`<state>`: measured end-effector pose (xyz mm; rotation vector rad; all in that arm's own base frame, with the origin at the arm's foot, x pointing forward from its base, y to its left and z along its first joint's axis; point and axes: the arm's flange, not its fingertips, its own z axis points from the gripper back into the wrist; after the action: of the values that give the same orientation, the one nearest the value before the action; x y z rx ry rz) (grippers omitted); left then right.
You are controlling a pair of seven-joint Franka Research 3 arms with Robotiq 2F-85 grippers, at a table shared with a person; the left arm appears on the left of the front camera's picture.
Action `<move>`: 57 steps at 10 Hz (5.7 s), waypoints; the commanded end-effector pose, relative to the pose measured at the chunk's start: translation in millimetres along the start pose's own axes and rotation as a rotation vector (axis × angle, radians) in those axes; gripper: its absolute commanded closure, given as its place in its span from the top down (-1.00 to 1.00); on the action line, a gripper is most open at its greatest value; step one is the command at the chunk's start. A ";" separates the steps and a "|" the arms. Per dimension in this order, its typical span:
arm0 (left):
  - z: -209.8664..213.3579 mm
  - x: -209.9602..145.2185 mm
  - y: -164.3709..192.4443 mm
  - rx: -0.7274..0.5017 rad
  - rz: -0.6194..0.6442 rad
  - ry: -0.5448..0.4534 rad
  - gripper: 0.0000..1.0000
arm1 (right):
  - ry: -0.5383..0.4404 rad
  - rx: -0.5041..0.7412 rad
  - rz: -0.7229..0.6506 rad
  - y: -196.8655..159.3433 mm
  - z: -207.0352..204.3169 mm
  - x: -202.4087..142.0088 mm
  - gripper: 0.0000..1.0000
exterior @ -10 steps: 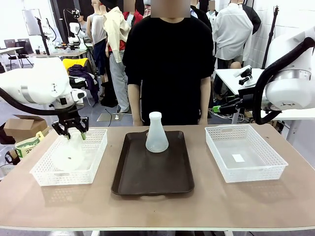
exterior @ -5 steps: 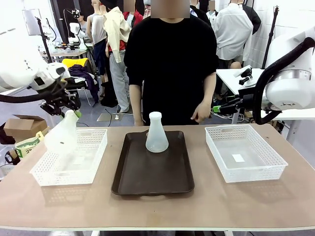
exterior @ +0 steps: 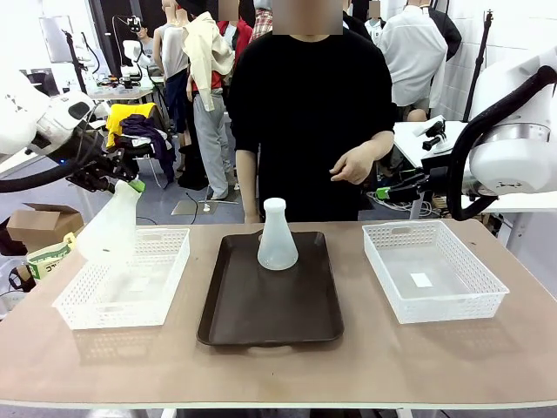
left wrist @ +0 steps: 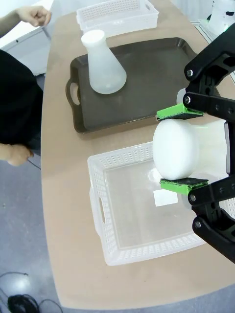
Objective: Prepare the laboratory tools.
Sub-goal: Place the picked Big flask upright in the Handle tray as directed by the person.
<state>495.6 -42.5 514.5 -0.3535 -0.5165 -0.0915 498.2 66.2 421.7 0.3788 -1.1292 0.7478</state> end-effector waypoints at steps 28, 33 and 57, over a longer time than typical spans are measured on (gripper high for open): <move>-5.9 -27.7 -133.3 -0.604 -0.684 -0.425 -1.00 | 0.010 0.007 -0.004 -0.5 0.7 1.4 1.00; -56.5 -68.9 -149.1 -0.783 -0.942 -0.450 -1.00 | 0.010 0.007 -0.004 -0.5 0.7 1.4 1.00; -234.0 -99.7 -139.5 -1.024 -0.897 -0.564 0.24 | 0.010 0.007 -0.004 -0.5 0.7 1.4 1.00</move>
<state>492.1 -256.7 318.1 -1.1398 -1.1529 -1.1936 498.1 66.5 421.8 0.3788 -1.1291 0.7483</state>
